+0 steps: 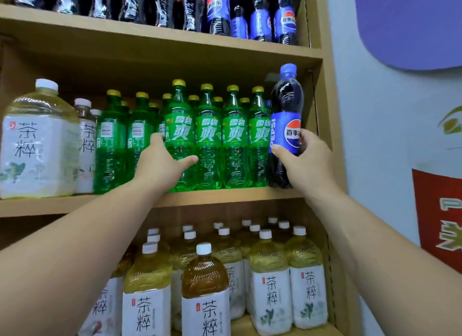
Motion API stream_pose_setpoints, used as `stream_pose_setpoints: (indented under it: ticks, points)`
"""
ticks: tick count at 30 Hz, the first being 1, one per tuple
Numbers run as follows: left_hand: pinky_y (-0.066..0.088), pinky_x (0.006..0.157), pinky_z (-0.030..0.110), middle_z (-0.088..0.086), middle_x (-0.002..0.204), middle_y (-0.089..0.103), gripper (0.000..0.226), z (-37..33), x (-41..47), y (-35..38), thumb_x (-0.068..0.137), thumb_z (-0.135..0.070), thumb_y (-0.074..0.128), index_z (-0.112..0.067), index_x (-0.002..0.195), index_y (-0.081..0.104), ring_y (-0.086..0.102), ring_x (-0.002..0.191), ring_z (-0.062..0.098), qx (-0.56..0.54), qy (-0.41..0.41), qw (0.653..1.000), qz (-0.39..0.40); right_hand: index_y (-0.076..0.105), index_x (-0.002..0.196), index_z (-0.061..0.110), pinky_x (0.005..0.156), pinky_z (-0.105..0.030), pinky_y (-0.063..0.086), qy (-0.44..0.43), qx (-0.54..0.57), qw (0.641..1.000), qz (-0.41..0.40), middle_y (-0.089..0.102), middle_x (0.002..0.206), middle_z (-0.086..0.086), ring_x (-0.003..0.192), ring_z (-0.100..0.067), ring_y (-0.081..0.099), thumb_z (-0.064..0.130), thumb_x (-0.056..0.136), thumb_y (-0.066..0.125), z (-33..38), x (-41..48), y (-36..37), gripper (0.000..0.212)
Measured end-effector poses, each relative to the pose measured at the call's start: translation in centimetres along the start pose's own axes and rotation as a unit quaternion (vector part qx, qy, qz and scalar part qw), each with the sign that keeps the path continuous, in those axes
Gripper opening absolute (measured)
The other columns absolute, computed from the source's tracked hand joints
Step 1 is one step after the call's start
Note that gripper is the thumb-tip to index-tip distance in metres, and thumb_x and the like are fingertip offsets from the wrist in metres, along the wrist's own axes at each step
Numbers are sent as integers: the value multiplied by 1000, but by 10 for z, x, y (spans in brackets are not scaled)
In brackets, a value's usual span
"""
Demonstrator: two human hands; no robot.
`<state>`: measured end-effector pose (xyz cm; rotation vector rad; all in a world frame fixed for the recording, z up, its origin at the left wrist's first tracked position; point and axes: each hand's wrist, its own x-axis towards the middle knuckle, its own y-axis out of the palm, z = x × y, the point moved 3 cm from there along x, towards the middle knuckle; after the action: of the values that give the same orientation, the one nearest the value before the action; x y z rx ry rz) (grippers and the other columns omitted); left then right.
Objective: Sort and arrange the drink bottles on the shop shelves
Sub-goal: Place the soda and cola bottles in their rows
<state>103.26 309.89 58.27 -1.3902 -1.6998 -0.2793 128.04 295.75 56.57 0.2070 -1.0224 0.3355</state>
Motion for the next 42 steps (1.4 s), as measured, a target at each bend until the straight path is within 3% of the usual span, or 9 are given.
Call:
stream_pose_setpoints:
  ticks: [4, 6, 9, 15, 19, 23, 28, 36, 42]
  points:
    - [46, 89, 43, 20, 144, 52, 95, -1, -6, 1, 84, -53, 77, -12, 154, 27, 55, 121, 37, 7, 7, 1000, -11, 61, 117, 26, 87, -42, 57, 14, -56, 998, -9, 72, 108, 3, 96, -22, 68, 41, 81, 77, -24, 24, -4, 42]
    - [47, 77, 38, 15, 119, 62, 91, -1, -9, 0, 85, -44, 76, -12, 154, 26, 61, 97, 29, 10, 8, 1000, -14, 61, 120, 23, 87, -43, 56, 28, -81, 996, -5, 72, 112, -1, 97, -25, 67, 40, 82, 75, -36, 32, -4, 44]
    - [41, 70, 36, -1, 86, 51, 90, -2, -13, 1, 84, -33, 75, -12, 156, 24, 54, 74, 17, 27, 11, 999, -20, 59, 122, 22, 86, -43, 56, 39, -112, 993, -1, 71, 113, -3, 97, -27, 66, 43, 83, 74, -50, 39, 1, 47]
    - [44, 77, 36, 14, 121, 60, 90, 1, -12, 0, 86, -34, 75, -15, 158, 24, 52, 83, 23, 45, 22, 999, -9, 56, 130, 20, 74, -32, 49, 24, -157, 987, -11, 68, 115, -5, 96, -26, 63, 50, 85, 75, -70, 41, 9, 58]
    - [49, 81, 39, 8, 107, 58, 90, 6, -10, 2, 85, -36, 76, -18, 158, 26, 59, 82, 21, 41, 26, 999, -19, 57, 128, 21, 69, -32, 47, 17, -178, 983, -31, 67, 110, -4, 89, -22, 60, 55, 83, 75, -78, 43, 10, 59]
    - [49, 96, 46, 17, 142, 54, 93, 6, -8, 4, 85, -41, 78, -19, 159, 26, 57, 120, 36, 42, 19, 999, -20, 57, 125, 17, 75, -36, 53, 19, -201, 979, -35, 63, 111, -7, 94, -26, 61, 54, 82, 76, -75, 45, 9, 60]
    - [45, 107, 50, 14, 155, 44, 94, 8, -5, 4, 86, -42, 78, -20, 160, 24, 46, 137, 37, 40, 14, 999, -11, 53, 130, 14, 74, -32, 40, 15, -236, 971, -35, 59, 117, -11, 104, -32, 60, 46, 87, 74, -69, 42, 5, 57]
    - [50, 103, 51, 14, 154, 46, 97, 13, 0, 5, 85, -43, 79, -20, 161, 24, 54, 129, 37, 55, 16, 998, -7, 51, 133, 14, 73, -33, 39, -12, -283, 958, -48, 51, 119, -10, 104, -31, 56, 41, 88, 74, -61, 37, 2, 58]
    - [47, 106, 53, 15, 153, 47, 95, 13, 1, 7, 85, -43, 79, -18, 160, 26, 49, 135, 38, 54, 9, 998, -8, 50, 136, 16, 88, -40, 45, -35, -323, 944, -53, 55, 120, -12, 111, -32, 50, 43, 86, 75, -60, 36, -1, 62]
